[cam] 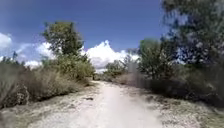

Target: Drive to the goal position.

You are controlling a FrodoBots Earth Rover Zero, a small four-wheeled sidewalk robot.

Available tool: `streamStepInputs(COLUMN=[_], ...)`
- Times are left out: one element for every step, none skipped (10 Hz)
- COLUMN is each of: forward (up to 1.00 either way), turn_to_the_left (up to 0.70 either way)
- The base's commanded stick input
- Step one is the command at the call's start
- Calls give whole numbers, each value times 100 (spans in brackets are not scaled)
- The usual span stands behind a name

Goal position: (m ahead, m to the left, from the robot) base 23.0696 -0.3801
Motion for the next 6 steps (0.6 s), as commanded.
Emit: streamStepInputs(forward=[44, 44, 44, 44, 44, 44], turn_to_the_left=[2, 2, 2, 2, 2, 2])
